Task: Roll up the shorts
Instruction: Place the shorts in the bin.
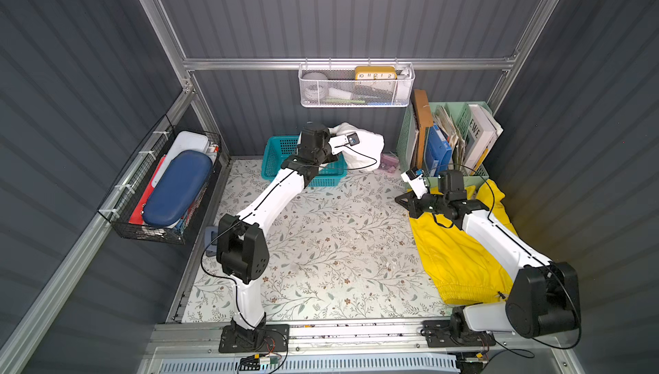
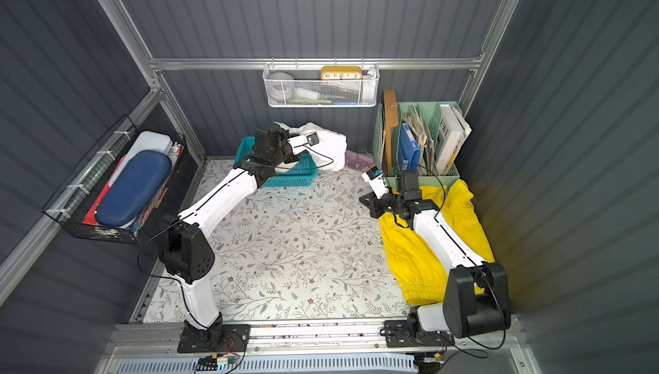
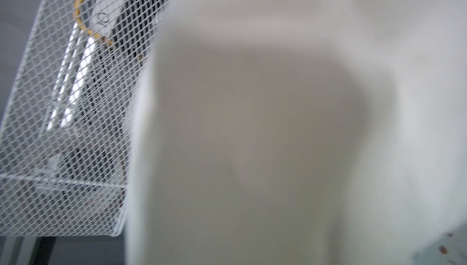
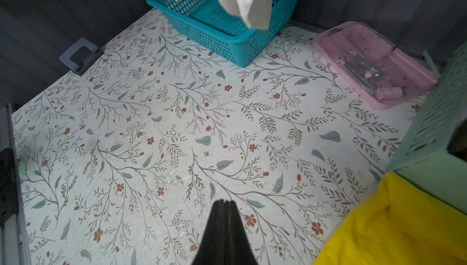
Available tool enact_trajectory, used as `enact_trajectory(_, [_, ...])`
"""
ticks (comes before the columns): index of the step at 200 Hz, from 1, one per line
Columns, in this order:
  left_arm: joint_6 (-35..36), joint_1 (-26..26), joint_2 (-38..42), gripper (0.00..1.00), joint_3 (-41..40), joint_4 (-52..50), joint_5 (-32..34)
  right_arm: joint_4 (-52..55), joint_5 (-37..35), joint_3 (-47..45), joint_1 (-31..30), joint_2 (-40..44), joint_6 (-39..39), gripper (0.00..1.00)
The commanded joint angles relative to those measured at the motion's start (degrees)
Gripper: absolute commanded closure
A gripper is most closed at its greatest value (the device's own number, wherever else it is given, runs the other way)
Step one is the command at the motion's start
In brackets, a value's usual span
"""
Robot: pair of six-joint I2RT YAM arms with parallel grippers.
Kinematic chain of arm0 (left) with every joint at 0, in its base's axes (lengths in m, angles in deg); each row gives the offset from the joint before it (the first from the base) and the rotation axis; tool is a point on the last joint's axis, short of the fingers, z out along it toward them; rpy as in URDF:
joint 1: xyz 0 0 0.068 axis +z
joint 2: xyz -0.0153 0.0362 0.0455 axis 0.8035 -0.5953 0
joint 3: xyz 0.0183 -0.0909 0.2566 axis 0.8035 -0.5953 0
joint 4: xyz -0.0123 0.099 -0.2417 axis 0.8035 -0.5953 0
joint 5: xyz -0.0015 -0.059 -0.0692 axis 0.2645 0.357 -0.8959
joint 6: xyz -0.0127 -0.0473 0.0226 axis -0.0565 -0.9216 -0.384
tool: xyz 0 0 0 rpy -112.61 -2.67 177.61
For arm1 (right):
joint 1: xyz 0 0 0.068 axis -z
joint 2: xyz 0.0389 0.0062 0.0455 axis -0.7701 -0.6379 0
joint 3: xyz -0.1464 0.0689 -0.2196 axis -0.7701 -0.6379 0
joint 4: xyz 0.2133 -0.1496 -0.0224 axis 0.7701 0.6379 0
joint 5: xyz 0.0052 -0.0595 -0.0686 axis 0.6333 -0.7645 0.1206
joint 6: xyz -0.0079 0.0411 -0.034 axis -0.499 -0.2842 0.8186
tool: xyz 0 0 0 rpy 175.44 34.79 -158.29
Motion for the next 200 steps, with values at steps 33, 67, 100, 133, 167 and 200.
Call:
enact_trajectory(33, [5.4,8.2,-6.1,1.00,-1.9,12.4,-1.5,-1.0,-0.6,4.8,-4.7,-4.1,-0.6,1.00])
enact_trajectory(67, [-0.3,13.0,-12.4,1.00,-3.1,12.1,-6.5,-2.1,-1.0,7.0,-6.4,-5.9,-1.6,1.00])
enact_trajectory(100, [-1.1,14.3,-18.2,1.00,-0.5,7.9,-11.0,-2.7,-1.0,11.3,-7.1,-8.9,-4.5,1.00])
enact_trajectory(133, [-1.5,15.1,-21.5,1.00,4.1,1.3,-16.2,-11.5,0.9,15.5,-8.6,-13.9,-11.9,1.00])
enact_trajectory(167, [-1.3,15.5,-23.2,0.49,7.4,-3.9,-18.7,-10.8,1.5,29.6,-9.9,-25.2,-22.2,1.00])
enact_trajectory(200, [-1.0,16.1,-24.3,0.11,10.9,-8.4,-20.1,-7.0,1.5,40.3,-11.9,-33.7,-25.3,1.00])
